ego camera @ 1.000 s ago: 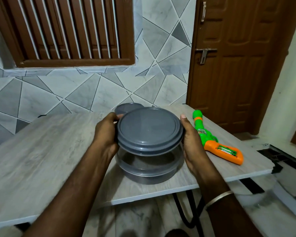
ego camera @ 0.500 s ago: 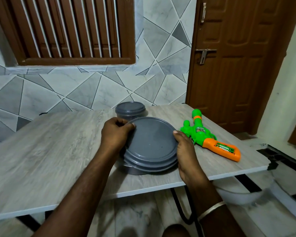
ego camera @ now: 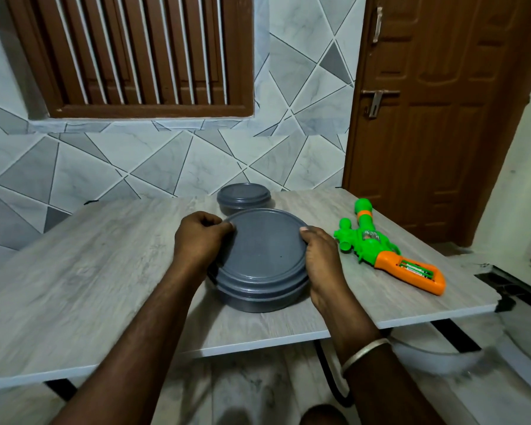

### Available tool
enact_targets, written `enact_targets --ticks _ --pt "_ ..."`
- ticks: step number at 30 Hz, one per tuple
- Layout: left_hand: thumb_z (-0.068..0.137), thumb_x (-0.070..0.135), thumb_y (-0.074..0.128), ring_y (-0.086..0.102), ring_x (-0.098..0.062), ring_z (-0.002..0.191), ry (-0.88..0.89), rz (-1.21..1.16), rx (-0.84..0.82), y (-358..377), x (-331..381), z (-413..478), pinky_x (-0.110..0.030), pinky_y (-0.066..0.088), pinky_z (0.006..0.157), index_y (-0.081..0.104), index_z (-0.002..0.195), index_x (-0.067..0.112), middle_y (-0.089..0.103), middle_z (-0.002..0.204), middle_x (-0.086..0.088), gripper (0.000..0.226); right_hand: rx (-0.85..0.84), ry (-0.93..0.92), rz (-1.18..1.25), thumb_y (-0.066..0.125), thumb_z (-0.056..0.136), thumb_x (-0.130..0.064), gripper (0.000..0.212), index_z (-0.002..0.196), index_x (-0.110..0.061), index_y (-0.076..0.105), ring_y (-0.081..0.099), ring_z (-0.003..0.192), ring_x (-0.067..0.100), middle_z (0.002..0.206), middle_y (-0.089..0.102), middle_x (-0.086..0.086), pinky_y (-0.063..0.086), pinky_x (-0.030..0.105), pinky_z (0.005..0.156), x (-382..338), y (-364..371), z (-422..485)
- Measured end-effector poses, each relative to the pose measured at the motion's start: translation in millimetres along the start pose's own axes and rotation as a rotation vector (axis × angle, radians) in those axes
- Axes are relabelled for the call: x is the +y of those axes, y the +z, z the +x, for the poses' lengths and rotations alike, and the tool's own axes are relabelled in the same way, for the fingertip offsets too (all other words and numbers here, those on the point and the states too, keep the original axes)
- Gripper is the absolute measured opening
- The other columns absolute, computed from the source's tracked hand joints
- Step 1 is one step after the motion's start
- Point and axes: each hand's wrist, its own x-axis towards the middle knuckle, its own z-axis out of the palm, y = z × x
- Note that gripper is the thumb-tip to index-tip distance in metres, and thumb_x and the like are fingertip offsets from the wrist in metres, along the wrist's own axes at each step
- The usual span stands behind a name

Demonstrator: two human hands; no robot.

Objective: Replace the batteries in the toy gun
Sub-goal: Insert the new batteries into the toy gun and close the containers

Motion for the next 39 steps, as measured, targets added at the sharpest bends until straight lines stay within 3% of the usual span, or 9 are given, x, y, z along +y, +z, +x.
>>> enact_targets --ticks 5,9,13,17,20,23,29,34,39 --pt "0.081 0.026 0.081 0.071 -0.026 0.074 -0.049 0.013 -0.048 -2.9 -2.2 -0.9 -0.036 0.058 0.058 0.072 0.086 0.013 0.074 0.083 -0.008 0.017 -0.005 0.058 -0.012 0.050 0.095 -0.009 0.016 0.089 -0.006 0.065 0.056 0.066 0.013 0.074 0.062 0.002 0.042 0.023 0.058 0.0 1.2 -2.9" --pt "0.082 0.029 0.081 0.070 -0.028 0.069 -0.104 0.009 -0.084 -1.2 -2.3 -2.2 -0.032 0.053 0.051 0.070 0.088 0.011 0.073 0.082 -0.010 0.022 0.027 0.083 -0.053 0.049 0.087 -0.005 0.028 0.063 -0.016 0.041 0.041 0.068 0.019 0.070 0.043 0.013 0.027 0.028 0.055 3.3 0.8 1.0" --pt "0.082 0.027 0.081 0.069 -0.027 0.069 -0.141 -0.028 -0.086 -0.4 -3.8 -2.6 -0.032 0.052 0.053 0.071 0.091 0.008 0.073 0.084 -0.012 0.024 0.045 0.084 -0.044 0.051 0.084 -0.006 0.020 0.066 -0.015 0.046 0.043 0.071 0.019 0.073 0.047 0.011 0.030 0.033 0.061 8.3 4.2 4.2" --pt "0.083 0.020 0.080 0.071 -0.030 0.075 -0.164 -0.138 -0.093 -2.0 -9.1 -2.9 -0.041 0.058 0.065 0.074 0.092 0.006 0.075 0.086 -0.015 0.018 0.053 0.114 0.012 0.054 0.086 -0.009 0.017 0.078 0.006 0.057 0.051 0.076 0.021 0.079 0.058 0.012 0.039 0.033 0.066 15.7 5.6 7.1" --pt "0.085 0.010 0.074 0.069 -0.029 0.078 -0.205 -0.267 -0.085 -0.9 -13.9 -3.1 -0.041 0.056 0.076 0.074 0.091 0.005 0.076 0.087 -0.017 0.008 0.053 0.148 0.048 0.059 0.079 -0.018 0.017 0.088 -0.008 0.070 0.066 0.090 0.030 0.096 0.073 0.012 0.052 0.039 0.075 20.0 5.1 7.1" --pt "0.086 0.001 0.069 0.069 -0.025 0.076 -0.236 -0.385 -0.085 0.6 -17.0 -3.1 -0.032 0.057 0.074 0.074 0.096 0.000 0.074 0.083 -0.013 0.011 0.047 0.168 0.091 0.062 0.077 -0.017 0.024 0.097 -0.009 0.073 0.068 0.099 0.034 0.099 0.074 0.013 0.054 0.048 0.088 20.6 4.2 7.0" --pt "0.085 -0.006 0.069 0.071 -0.024 0.079 -0.248 -0.405 -0.053 2.8 -19.8 0.0 -0.030 0.060 0.073 0.076 0.097 0.002 0.076 0.091 -0.015 0.016 0.073 0.187 0.133 0.062 0.084 -0.008 0.026 0.108 -0.005 0.071 0.069 0.095 0.031 0.099 0.074 0.014 0.055 0.043 0.087 20.4 2.1 7.4" --pt "0.082 -0.007 0.071 0.073 -0.028 0.084 -0.252 -0.377 -0.009 3.6 -21.0 4.0 -0.034 0.061 0.079 0.078 0.092 0.005 0.077 0.089 -0.013 0.017 0.105 0.189 0.136 0.063 0.081 -0.001 0.010 0.074 -0.008 0.066 0.062 0.080 0.026 0.086 0.068 0.014 0.050 0.036 0.073 15.9 6.2 8.5" --pt "0.081 -0.007 0.070 0.071 -0.026 0.080 -0.159 -0.368 0.059 -15.8 -4.7 18.4 -0.035 0.061 0.080 0.079 0.094 0.004 0.077 0.088 -0.015 0.019 0.049 0.120 0.189 0.064 0.079 0.000 0.008 0.075 -0.007 0.065 0.059 0.076 0.023 0.080 0.064 0.013 0.046 0.034 0.068 -4.9 31.6 14.6"
